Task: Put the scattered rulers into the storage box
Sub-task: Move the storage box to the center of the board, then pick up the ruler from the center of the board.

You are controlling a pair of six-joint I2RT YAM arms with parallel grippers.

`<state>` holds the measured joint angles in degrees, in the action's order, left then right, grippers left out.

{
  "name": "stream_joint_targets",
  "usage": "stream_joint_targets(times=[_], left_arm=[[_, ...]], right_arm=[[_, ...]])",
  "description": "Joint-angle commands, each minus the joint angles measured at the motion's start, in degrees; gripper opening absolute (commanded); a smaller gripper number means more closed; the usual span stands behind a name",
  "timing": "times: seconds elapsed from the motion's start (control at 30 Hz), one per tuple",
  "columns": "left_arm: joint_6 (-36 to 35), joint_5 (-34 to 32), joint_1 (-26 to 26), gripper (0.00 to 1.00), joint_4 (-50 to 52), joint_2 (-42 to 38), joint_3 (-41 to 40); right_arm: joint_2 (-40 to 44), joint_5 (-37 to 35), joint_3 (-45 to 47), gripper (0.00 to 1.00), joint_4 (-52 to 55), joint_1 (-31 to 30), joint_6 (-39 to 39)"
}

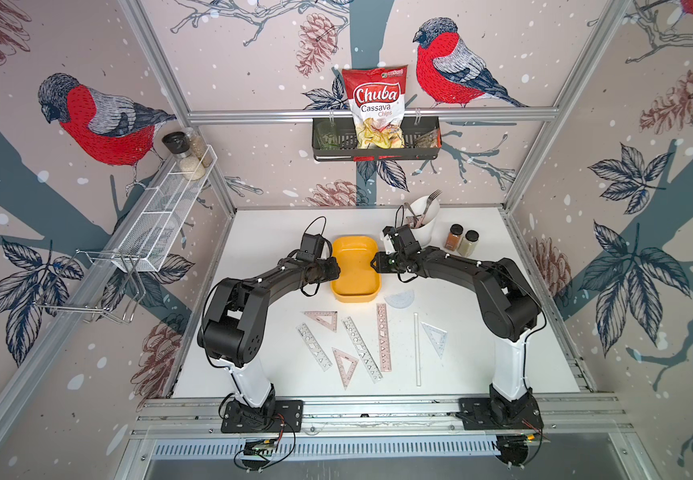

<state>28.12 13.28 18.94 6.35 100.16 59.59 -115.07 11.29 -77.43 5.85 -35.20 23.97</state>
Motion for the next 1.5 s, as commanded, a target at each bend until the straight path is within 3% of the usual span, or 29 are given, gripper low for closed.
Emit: stream_joint_targets(times=[0.0, 0.27, 0.4, 0.6, 0.87, 0.97, 1.13, 1.47], left_arm=[[0.54, -2.01, 0.18, 0.40, -1.71, -1.31, -0.36], [1.00, -6.09, 0.18, 0.50, 0.11, -8.16, -1.26], [2.61, -6.79, 1.34, 0.52, 0.93, -14.69, -4.74], [4.56, -7.20, 7.11, 0.54, 1.21, -22.60, -10.82], [6.84, -5.18, 16.78, 0.54, -0.07, -30.26, -18.80], [6.41, -5.52, 19.90, 0.54, 1.06, -30.12, -19.04], [6.13, -6.53, 20.33, 0.54, 0.61, -30.05, -19.74], [4.58, -9.48, 20.26, 0.54, 1.63, -28.43, -18.65]], right_arm=[[1.23, -1.14, 0.52, 0.46, -1.83, -0.02, 0.21], [6.01, -3.89, 1.61, 0.52, 0.74, 0.67, -0.07], [12.16, -7.88, 7.05, 0.56, 1.85, -0.32, 1.38], [22.72, -13.72, 20.59, 0.56, 3.92, -3.45, 5.89], [34.37, -17.96, 36.61, 0.50, 3.05, -13.09, 14.86], [35.96, -24.70, 38.39, 0.46, 9.13, -15.68, 21.32], [35.56, -28.37, 37.96, 0.40, 19.29, -19.32, 31.08], [32.04, -29.18, 37.74, 0.35, 23.74, -22.89, 36.69]])
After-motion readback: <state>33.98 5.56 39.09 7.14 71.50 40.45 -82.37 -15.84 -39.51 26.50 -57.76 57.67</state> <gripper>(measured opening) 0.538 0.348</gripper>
